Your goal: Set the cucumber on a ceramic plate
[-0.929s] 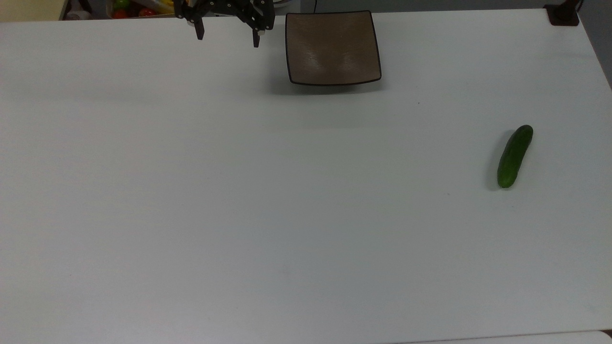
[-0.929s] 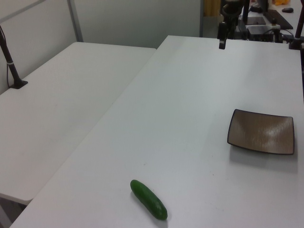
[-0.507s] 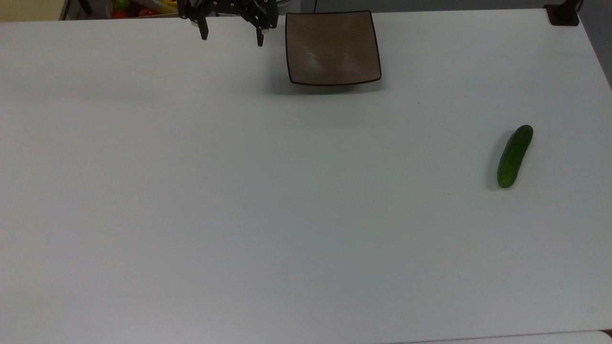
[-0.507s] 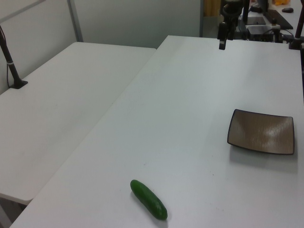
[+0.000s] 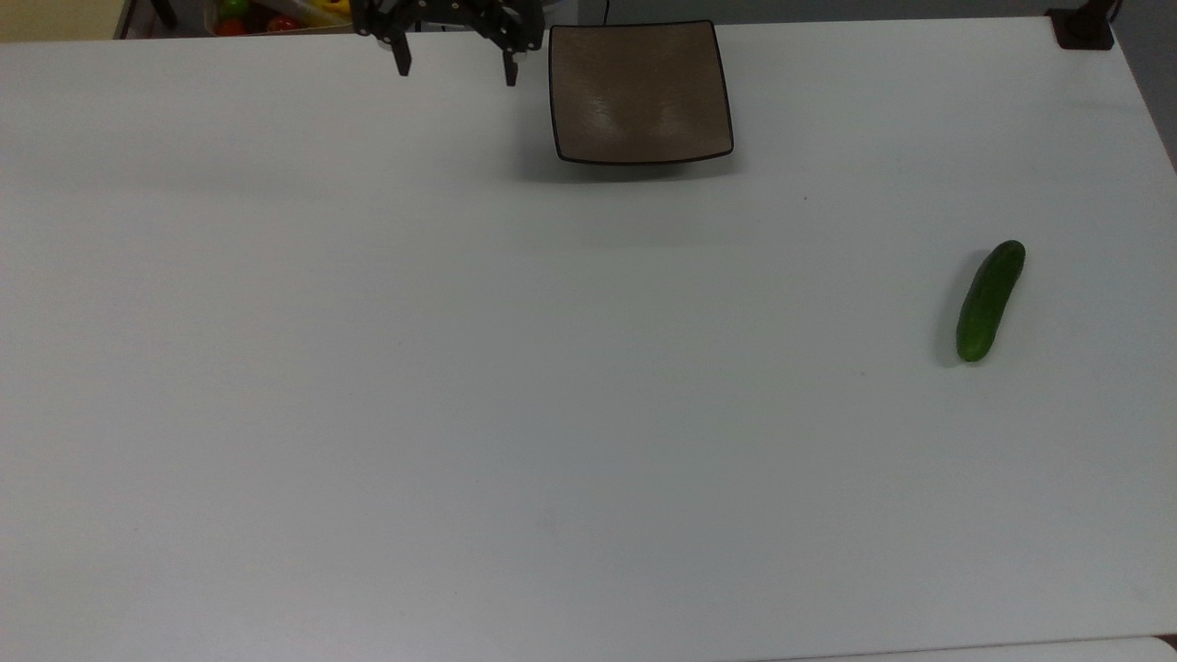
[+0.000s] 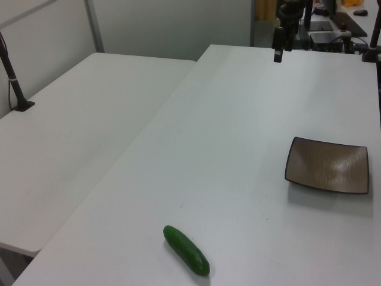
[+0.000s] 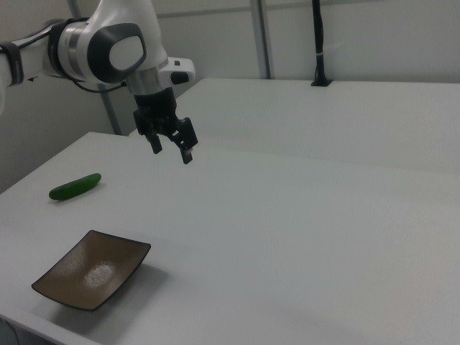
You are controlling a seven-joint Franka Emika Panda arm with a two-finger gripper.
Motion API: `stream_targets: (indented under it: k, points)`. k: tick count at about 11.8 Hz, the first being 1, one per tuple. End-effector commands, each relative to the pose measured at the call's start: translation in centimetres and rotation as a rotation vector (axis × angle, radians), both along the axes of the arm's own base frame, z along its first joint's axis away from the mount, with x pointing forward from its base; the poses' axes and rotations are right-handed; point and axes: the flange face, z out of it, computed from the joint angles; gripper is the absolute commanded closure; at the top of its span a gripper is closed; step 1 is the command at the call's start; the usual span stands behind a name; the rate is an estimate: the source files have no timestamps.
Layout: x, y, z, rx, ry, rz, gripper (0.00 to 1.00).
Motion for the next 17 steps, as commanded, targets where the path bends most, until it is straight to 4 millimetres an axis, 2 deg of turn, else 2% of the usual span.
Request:
stream_targets:
  k: [1, 3, 5, 7, 8, 12, 13, 14, 17]
  points:
    - [-0.9, 6.3, 2.5, 0.129, -0.043, 0.052, 0.0]
    - [-1.3, 12.8, 1.9, 0.145, -0.034, 0.057, 0.0]
    - [-0.5, 17.3, 0.9, 0.163, -0.034, 0.057, 0.0]
    - [0.3, 21.7, -1.0, 0.178, -0.053, 0.079, 0.0]
    - [0.2, 25.2, -1.7, 0.194, -0.057, 0.122, 0.0]
    - [2.2, 34.9, -7.8, 0.216, -0.018, 0.058, 0.0]
    - [2.2, 37.5, -8.5, 0.241, -0.035, -0.003, 0.0]
    - [2.0, 38.8, -8.9, 0.246, -0.035, -0.057, 0.0]
    - [-0.4, 44.7, -11.2, 0.302, -0.059, -0.169, 0.0]
